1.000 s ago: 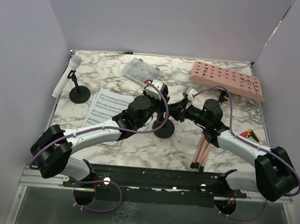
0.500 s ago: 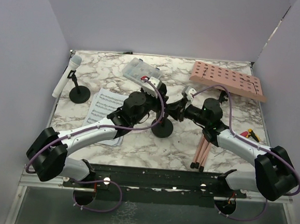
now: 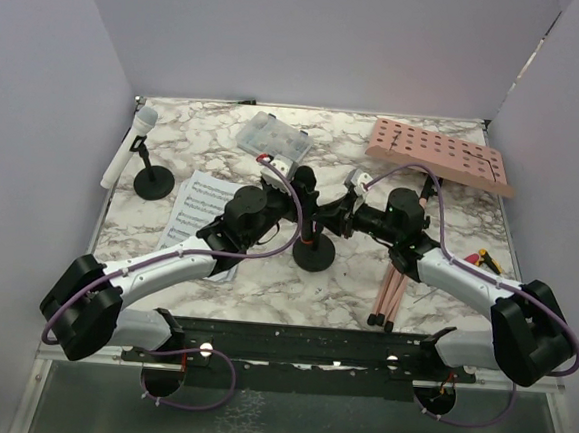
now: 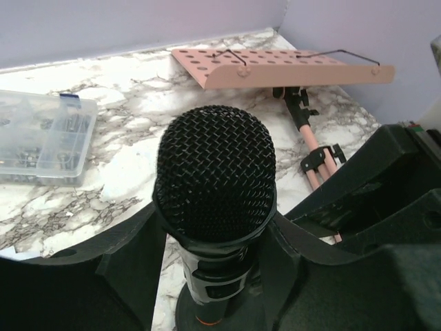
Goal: Pack up the instrument practice props
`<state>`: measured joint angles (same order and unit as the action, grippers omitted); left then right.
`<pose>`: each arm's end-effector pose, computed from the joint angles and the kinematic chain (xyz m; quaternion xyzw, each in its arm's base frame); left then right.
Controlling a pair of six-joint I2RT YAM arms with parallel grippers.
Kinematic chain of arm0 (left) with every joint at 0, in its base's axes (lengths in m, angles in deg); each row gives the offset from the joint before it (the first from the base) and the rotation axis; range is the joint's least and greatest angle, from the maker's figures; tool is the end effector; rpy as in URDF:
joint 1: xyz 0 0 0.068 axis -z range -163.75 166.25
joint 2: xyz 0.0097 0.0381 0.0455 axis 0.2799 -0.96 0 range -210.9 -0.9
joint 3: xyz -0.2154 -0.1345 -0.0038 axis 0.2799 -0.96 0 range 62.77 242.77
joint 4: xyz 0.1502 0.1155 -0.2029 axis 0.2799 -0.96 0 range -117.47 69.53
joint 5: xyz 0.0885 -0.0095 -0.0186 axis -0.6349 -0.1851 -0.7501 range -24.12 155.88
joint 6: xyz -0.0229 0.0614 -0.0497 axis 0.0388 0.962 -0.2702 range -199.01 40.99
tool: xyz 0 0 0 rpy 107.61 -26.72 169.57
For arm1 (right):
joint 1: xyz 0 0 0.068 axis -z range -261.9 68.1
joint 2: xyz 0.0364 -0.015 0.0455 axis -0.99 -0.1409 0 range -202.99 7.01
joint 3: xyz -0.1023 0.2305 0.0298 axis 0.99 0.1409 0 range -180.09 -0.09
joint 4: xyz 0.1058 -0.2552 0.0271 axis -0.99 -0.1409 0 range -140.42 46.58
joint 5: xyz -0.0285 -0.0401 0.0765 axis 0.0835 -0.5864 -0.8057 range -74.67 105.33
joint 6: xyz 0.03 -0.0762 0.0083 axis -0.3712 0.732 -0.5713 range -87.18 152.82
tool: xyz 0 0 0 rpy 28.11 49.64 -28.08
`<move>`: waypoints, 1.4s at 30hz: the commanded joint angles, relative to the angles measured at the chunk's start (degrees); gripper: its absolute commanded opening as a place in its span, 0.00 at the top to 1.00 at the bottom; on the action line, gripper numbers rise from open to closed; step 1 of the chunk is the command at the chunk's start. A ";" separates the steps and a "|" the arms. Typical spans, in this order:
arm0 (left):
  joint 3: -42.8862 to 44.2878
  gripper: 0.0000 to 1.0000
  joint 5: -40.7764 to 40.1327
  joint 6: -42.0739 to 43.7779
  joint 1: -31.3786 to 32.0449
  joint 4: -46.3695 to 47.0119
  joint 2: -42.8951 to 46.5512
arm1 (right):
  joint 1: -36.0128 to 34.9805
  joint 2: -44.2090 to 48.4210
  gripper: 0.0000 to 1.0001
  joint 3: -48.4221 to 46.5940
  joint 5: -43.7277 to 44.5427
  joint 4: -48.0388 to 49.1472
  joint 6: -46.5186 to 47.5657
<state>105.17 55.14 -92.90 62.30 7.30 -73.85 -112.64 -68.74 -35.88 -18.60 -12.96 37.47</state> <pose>0.2517 -0.2419 0.2587 0.1377 0.7105 -0.2843 0.6288 0.2639 0.2036 0.2060 -0.4015 0.6382 0.3564 0.5518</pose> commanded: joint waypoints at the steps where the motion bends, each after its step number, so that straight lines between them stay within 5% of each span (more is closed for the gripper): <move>1: 1.96 0.45 -7.41 1.22 -3.35 12.57 5.25 | 0.89 -2.77 0.99 3.36 3.88 -17.92 0.85; 37: 5.11 0.33 -10.53 2.86 -3.35 20.69 -6.90 | -2.52 -1.25 0.99 1.87 5.55 -22.59 2.52; 40: 5.31 0.36 -10.99 3.60 -3.38 21.32 -7.25 | -2.72 -1.33 1.00 1.78 5.67 -22.63 2.39; 42: 5.63 0.46 -11.33 4.26 -3.42 21.49 -7.25 | -2.93 -1.47 0.99 1.87 5.80 -22.58 2.07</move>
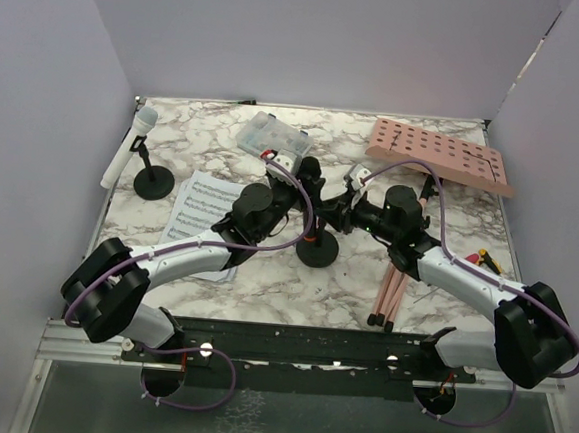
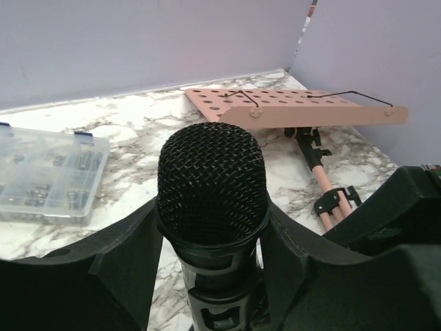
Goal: Pack up the instrument practice props
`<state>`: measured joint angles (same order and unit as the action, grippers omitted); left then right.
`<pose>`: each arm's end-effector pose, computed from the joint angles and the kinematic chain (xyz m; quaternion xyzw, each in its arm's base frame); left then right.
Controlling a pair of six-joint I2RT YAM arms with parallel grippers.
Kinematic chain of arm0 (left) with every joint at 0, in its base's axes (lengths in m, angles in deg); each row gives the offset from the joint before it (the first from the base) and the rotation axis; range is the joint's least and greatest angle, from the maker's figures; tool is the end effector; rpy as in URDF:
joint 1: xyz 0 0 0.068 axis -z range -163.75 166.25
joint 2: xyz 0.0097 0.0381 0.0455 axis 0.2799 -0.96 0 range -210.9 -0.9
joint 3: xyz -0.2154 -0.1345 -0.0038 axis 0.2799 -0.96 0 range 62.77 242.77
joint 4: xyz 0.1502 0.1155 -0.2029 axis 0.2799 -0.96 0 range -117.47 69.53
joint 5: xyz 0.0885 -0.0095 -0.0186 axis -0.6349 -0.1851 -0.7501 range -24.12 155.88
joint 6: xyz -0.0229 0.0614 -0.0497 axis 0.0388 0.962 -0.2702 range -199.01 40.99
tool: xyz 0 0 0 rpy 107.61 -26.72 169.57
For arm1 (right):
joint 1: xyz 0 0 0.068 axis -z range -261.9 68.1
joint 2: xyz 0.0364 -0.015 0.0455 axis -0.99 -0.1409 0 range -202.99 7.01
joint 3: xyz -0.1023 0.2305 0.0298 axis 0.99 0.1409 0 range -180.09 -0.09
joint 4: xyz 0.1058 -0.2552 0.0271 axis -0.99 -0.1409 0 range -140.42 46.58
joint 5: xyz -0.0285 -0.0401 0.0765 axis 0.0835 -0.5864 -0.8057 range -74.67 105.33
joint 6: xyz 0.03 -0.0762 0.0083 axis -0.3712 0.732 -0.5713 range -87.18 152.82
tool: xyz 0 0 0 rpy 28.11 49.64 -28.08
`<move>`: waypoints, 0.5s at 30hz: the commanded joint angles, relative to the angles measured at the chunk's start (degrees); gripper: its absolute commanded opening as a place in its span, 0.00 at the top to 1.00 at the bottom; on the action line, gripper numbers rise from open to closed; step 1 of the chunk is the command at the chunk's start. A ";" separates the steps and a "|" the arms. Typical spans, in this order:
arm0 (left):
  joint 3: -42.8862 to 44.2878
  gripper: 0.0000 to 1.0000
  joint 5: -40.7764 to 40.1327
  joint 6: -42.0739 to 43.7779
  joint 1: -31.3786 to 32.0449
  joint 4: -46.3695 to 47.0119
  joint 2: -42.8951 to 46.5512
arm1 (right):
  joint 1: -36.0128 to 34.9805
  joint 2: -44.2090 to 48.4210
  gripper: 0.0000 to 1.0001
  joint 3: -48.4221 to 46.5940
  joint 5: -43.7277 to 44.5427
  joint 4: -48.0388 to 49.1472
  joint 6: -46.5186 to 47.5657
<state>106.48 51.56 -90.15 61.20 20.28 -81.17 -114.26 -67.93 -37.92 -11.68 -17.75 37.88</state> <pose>0.2730 -0.2475 0.2570 0.1091 0.6728 -0.2667 0.6814 0.2671 0.2078 0.2118 -0.3815 0.6655 0.3209 0.5556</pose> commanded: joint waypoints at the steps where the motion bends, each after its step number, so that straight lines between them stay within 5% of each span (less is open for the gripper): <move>1: 4.53 0.54 -7.88 1.92 -2.38 8.54 0.29 | -1.31 -2.29 0.99 3.97 -1.10 -17.79 1.46; 9: 8.59 1.00 -9.21 7.57 -4.21 7.87 3.59 | -1.59 -1.62 0.99 4.92 0.35 -16.92 0.20; 15: 13.03 1.00 -11.67 8.35 -7.29 4.73 5.05 | -1.75 -2.27 0.99 4.86 0.42 -16.82 0.14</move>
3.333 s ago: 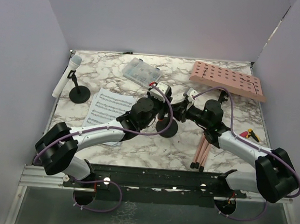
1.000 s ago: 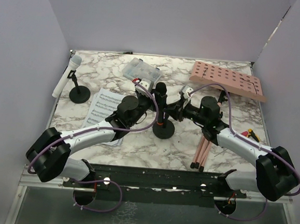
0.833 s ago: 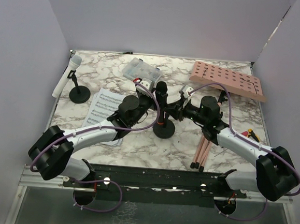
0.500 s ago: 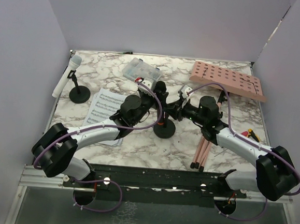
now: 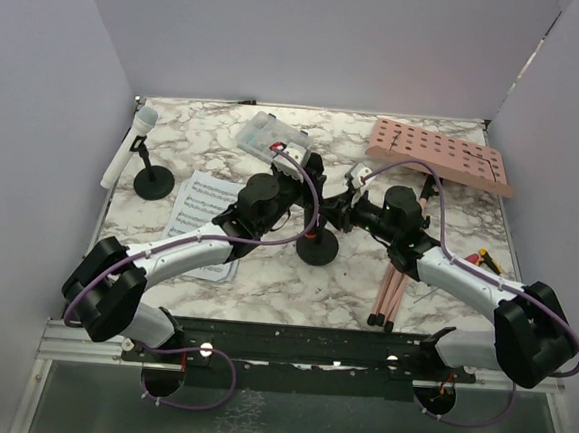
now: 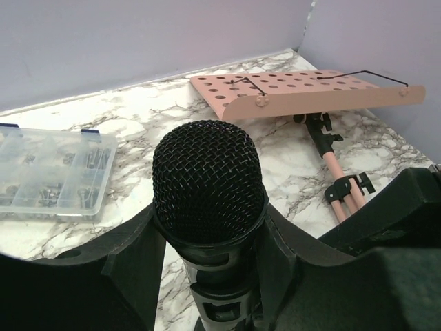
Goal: Pack up the instrument practice props
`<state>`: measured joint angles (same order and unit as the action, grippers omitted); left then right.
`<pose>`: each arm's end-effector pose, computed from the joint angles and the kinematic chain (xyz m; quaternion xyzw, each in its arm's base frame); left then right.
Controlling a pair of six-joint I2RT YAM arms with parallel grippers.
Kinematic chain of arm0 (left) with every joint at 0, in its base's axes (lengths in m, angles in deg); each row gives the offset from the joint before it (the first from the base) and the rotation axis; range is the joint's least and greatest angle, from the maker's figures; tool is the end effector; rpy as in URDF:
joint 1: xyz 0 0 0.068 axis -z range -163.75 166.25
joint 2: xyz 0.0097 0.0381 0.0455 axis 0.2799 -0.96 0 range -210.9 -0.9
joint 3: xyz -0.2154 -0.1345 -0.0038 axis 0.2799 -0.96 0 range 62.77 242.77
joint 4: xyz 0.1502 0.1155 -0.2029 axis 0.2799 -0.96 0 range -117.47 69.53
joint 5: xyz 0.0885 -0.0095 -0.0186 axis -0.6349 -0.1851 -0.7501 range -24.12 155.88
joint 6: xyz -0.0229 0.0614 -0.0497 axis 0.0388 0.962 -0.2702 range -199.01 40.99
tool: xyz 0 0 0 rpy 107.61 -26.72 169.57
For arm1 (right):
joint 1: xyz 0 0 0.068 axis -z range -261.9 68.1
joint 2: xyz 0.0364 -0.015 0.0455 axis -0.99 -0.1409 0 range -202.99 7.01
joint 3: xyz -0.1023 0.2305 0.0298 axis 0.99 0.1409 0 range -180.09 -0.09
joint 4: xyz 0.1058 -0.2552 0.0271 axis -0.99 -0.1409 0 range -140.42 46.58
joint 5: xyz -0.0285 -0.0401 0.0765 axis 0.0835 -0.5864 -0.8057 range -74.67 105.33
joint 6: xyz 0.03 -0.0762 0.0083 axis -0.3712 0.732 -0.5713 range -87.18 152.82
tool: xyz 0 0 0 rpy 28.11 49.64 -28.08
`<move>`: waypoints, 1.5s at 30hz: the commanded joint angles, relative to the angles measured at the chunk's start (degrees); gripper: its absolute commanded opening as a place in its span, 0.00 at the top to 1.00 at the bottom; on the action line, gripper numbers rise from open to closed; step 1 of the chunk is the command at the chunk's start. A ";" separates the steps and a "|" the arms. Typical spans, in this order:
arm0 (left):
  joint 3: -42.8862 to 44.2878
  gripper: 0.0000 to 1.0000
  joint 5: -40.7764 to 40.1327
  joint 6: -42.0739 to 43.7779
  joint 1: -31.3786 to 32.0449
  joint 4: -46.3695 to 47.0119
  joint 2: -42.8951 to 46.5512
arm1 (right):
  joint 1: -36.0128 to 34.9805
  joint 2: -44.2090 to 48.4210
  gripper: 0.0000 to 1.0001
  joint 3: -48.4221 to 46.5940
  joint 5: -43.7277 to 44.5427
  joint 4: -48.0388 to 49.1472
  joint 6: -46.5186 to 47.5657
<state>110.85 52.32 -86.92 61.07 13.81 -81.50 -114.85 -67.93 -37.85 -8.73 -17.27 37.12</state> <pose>0.2792 -0.2538 0.2688 0.1385 0.6826 -0.2429 0.6752 0.2681 0.2087 0.2122 -0.3666 0.6730 0.3097 0.5628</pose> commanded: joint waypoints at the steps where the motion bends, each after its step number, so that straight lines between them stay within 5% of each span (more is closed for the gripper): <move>1: 9.13 1.00 -12.36 5.10 -7.72 11.16 5.63 | -1.23 -2.43 0.99 4.84 -2.47 -17.09 0.89; 18: 16.55 1.00 -12.19 7.64 -15.41 10.19 6.70 | -2.13 -4.07 1.00 5.81 -1.78 -15.10 0.68; 27: 12.32 1.00 -5.40 6.07 -15.46 9.07 9.51 | -2.18 -3.68 0.99 6.26 -1.60 -14.62 0.54; 38: 14.33 1.00 -6.86 7.32 -15.46 -12.64 13.05 | -2.20 -1.91 0.95 6.56 -0.32 -12.49 -0.24; 45: 16.11 1.00 -5.30 5.57 -15.46 -25.52 14.38 | -2.19 -1.53 0.76 5.68 -1.46 -10.52 -0.99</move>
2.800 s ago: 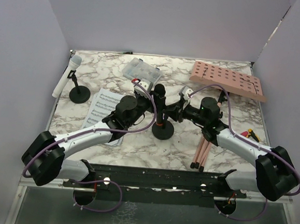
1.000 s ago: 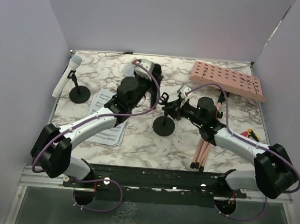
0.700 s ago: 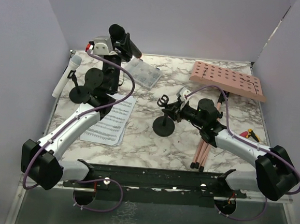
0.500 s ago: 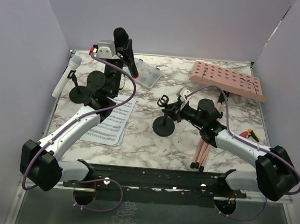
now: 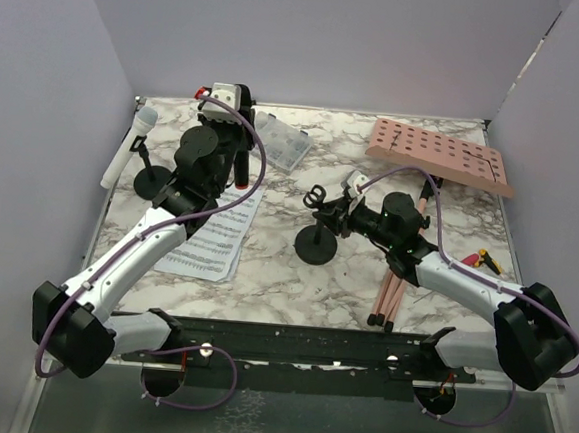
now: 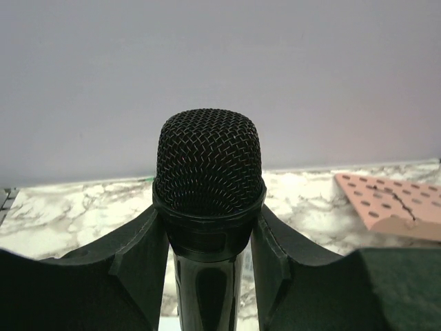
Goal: Pack up the instrument practice props
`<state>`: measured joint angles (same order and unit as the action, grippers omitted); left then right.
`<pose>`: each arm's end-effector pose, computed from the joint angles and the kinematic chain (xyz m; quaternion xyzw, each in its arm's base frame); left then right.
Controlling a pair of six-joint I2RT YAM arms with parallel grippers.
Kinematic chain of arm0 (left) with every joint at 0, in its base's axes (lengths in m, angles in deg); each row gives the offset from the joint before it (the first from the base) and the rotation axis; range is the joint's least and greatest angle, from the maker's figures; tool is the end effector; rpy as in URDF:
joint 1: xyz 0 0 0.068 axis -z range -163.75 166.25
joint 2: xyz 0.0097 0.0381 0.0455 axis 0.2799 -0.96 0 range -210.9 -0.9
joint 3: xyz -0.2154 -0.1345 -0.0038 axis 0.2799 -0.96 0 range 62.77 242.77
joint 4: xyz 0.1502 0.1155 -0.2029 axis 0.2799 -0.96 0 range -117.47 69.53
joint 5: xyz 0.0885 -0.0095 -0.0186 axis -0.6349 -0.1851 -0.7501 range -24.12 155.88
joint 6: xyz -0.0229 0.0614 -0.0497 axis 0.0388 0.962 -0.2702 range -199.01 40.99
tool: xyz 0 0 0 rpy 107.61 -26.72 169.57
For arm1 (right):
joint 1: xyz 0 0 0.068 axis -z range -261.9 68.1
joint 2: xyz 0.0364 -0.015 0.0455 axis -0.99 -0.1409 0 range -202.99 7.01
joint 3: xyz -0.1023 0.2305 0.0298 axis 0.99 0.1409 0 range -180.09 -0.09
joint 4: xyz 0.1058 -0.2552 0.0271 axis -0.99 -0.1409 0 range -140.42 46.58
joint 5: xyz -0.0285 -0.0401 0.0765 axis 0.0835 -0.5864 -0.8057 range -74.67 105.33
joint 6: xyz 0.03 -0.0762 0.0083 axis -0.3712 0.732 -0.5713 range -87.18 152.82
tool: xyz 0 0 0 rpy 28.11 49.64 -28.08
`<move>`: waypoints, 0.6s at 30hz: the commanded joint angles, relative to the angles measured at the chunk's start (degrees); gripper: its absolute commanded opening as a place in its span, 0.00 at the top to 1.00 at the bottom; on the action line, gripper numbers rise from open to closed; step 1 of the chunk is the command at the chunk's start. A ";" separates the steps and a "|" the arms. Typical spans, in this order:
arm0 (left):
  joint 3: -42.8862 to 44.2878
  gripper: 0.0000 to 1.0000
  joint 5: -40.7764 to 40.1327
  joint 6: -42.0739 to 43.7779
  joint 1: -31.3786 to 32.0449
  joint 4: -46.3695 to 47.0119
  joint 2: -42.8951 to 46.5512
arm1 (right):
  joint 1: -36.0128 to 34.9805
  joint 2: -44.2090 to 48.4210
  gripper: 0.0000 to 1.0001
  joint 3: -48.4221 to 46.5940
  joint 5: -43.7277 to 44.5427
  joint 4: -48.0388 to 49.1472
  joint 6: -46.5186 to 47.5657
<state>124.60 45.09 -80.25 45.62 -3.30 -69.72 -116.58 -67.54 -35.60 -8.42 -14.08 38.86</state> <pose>0.3070 -0.1436 0.3941 0.0191 0.6458 -0.0874 0.7583 0.2581 0.2138 0.2070 -0.3846 0.6551 0.3084 0.5725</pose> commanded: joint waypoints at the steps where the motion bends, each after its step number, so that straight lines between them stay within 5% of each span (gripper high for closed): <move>1: 2.34 1.00 2.55 -1.52 0.00 -9.49 2.84 | -0.42 -1.92 0.72 3.16 -1.89 -13.72 -2.71; 18: 12.58 1.00 11.61 -6.88 0.00 -21.07 3.33 | -0.41 9.57 0.28 -6.96 -2.22 -20.15 -2.40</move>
<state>132.16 51.75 -84.47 45.62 -23.44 -67.40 -116.73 -62.75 -38.42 -10.08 -28.33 36.68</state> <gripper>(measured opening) 0.466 0.693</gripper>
